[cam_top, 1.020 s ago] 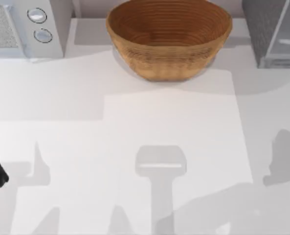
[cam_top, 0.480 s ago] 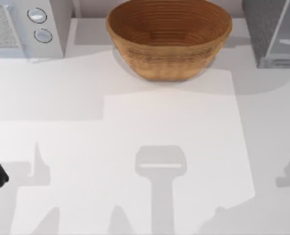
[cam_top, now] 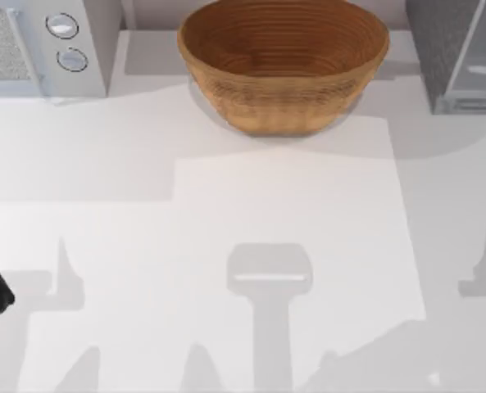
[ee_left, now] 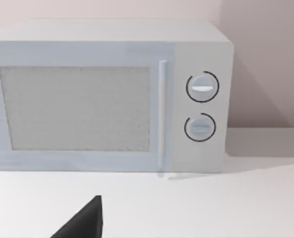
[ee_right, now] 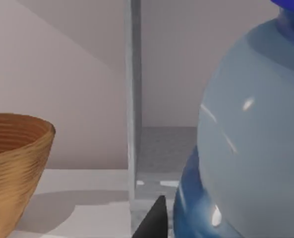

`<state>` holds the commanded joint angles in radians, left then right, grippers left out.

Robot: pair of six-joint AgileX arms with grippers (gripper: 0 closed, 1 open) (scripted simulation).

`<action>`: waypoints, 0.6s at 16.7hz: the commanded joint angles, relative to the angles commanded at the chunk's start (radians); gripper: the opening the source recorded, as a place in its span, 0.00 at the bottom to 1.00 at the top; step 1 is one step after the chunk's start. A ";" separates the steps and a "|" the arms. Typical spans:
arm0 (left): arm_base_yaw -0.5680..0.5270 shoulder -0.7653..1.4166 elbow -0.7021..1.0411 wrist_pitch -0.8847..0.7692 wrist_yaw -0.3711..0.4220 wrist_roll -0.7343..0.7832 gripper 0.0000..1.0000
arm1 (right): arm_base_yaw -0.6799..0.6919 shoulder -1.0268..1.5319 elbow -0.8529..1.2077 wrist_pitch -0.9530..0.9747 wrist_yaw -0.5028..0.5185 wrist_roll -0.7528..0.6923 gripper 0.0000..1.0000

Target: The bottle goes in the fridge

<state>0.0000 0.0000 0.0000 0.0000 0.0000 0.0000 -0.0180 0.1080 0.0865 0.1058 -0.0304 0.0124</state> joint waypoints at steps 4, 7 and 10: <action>0.000 0.000 0.000 0.000 0.000 0.000 1.00 | -0.052 0.273 0.162 0.225 -0.051 0.011 0.01; 0.000 0.000 0.000 0.000 0.000 0.000 1.00 | -0.098 0.586 0.295 0.400 -0.092 0.011 0.01; 0.000 0.000 0.000 0.000 0.000 0.000 1.00 | -0.143 0.967 0.429 0.570 -0.131 0.003 0.01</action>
<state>0.0000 0.0000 0.0000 0.0000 0.0000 0.0000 -0.1613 1.0745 0.5150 0.6755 -0.1615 0.0156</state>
